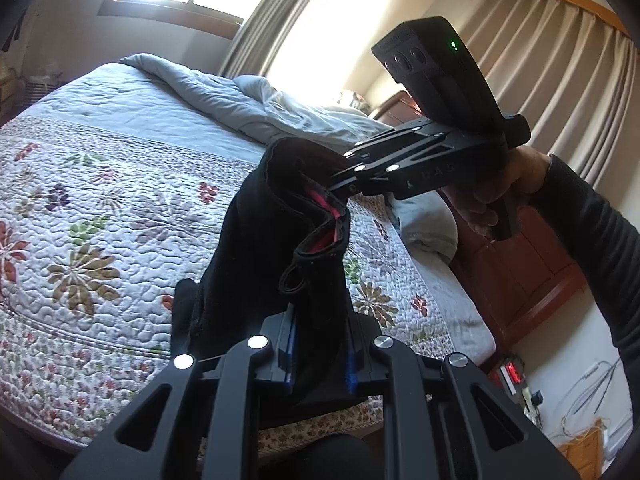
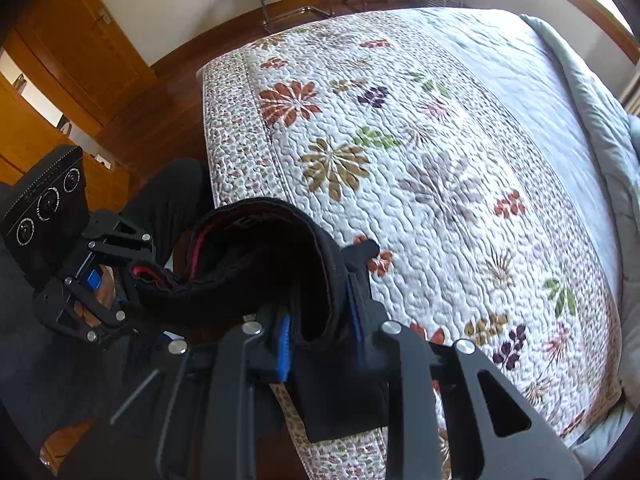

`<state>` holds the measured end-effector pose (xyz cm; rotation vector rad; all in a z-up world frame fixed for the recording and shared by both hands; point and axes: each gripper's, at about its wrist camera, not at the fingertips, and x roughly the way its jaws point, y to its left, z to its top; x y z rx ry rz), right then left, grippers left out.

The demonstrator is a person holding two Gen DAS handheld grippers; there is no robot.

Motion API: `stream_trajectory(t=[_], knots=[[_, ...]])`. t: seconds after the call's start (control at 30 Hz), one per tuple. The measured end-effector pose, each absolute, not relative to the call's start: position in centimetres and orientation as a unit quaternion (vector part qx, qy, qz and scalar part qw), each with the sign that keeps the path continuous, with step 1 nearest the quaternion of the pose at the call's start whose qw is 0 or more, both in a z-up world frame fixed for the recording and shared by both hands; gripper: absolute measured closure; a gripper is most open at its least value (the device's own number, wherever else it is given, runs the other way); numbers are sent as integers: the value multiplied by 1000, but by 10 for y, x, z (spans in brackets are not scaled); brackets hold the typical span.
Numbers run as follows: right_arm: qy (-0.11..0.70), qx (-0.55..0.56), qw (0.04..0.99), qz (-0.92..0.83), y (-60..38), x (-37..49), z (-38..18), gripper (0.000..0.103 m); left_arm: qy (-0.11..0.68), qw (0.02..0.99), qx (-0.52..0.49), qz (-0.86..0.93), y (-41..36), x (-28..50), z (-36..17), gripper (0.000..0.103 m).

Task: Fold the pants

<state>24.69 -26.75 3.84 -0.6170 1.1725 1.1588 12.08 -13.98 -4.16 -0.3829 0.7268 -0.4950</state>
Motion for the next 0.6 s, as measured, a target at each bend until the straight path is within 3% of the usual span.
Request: stream_trajectory(t=[0.6], knots=[[532,-245,659,472,-356,244,-18,81,384,873,-122,-276,-231,134,-89,85]])
